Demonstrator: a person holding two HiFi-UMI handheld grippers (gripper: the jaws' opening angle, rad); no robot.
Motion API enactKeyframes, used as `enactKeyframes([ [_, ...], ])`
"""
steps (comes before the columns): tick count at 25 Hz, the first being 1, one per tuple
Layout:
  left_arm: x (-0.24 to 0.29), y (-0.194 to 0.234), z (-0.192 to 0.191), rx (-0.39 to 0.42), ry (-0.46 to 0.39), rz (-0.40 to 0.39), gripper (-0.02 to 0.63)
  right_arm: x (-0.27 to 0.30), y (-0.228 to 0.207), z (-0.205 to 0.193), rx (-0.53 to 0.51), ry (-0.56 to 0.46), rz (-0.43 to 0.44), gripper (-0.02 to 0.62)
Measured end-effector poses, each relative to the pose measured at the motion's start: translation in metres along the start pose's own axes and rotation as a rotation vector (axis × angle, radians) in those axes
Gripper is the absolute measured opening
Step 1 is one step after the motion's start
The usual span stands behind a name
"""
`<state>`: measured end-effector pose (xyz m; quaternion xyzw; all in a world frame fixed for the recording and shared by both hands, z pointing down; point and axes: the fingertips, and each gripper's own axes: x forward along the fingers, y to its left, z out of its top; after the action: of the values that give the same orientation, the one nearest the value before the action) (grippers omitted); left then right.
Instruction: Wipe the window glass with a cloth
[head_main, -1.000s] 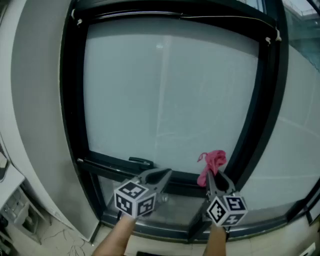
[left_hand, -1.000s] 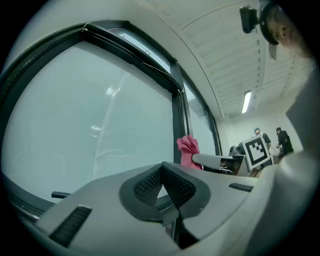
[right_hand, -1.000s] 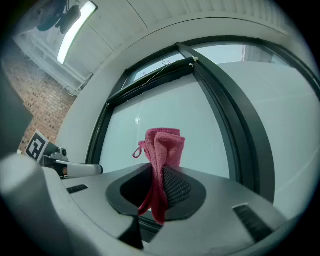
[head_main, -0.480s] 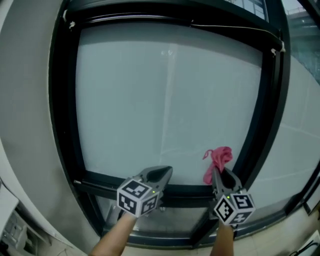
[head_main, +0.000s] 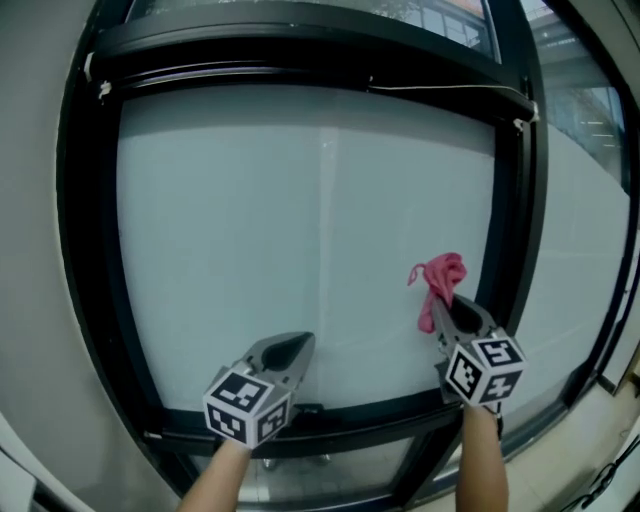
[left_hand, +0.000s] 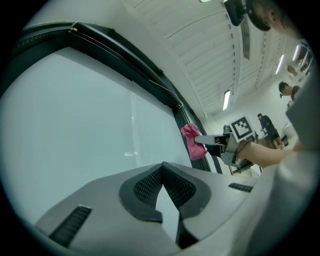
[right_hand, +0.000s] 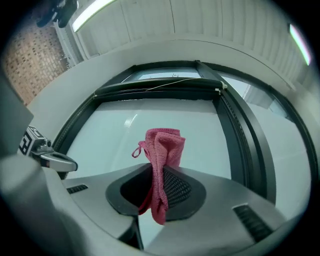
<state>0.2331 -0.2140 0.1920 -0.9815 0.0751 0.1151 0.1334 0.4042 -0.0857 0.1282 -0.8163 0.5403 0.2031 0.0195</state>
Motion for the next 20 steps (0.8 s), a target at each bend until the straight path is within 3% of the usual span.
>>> enactKeyframes([
  [5, 0.004, 0.026, 0.022, 0.041, -0.034, 0.038, 0.008, 0.043, -0.058, 0.052, -0.064, -0.040, -0.106, 0.067],
  [12, 0.027, 0.027, 0.030, 0.090, -0.055, 0.051, 0.008, 0.078, -0.143, 0.110, -0.121, -0.118, -0.247, 0.067],
  [20, 0.045, 0.009, 0.026, 0.127, -0.069, 0.033, 0.008, 0.092, -0.193, 0.185, -0.183, -0.235, -0.329, 0.067],
])
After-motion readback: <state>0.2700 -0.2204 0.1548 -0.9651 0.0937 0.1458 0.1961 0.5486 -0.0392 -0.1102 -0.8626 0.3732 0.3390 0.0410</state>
